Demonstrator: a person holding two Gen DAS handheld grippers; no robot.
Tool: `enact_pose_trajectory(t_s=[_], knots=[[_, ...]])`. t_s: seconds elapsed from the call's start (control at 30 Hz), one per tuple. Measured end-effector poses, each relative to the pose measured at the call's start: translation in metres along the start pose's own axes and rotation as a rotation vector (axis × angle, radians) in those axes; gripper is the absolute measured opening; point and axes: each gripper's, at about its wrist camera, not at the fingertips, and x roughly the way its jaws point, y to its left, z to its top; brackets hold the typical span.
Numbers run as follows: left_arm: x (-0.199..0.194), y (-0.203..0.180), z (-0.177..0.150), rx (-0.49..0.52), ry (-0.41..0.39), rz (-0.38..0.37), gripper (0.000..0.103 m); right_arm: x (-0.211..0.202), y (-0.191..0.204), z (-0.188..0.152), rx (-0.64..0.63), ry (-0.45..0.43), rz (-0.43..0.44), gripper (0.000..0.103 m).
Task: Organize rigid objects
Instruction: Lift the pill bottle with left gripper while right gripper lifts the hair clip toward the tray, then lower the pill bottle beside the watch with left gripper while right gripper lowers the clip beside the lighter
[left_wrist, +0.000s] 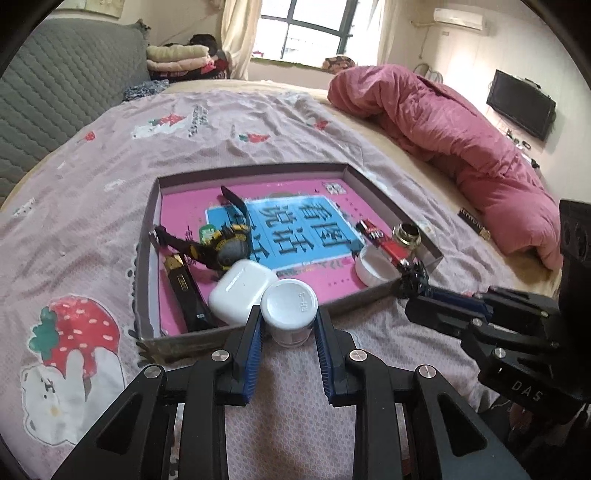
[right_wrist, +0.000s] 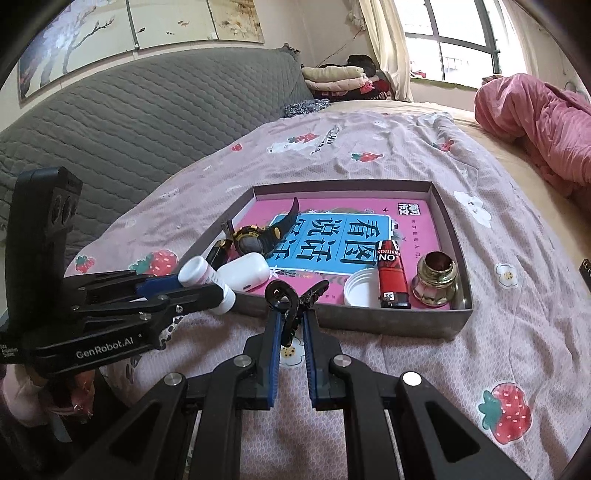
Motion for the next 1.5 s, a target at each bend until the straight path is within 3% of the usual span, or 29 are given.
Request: enact_pose_trajectory(t_s=[0.73, 1.5], knots=[[-0.008, 0.053, 0.019, -0.160, -0.086, 0.063, 0.028, -0.009, -0.022, 0.020, 0.025, -0.102, -0.091, 0.012], [-0.011, 0.040, 0.024, -0.090, -0.137, 0.078, 0.028, -0.007, -0.024, 0.029, -0.005, -0.137, -0.134, 0.012]])
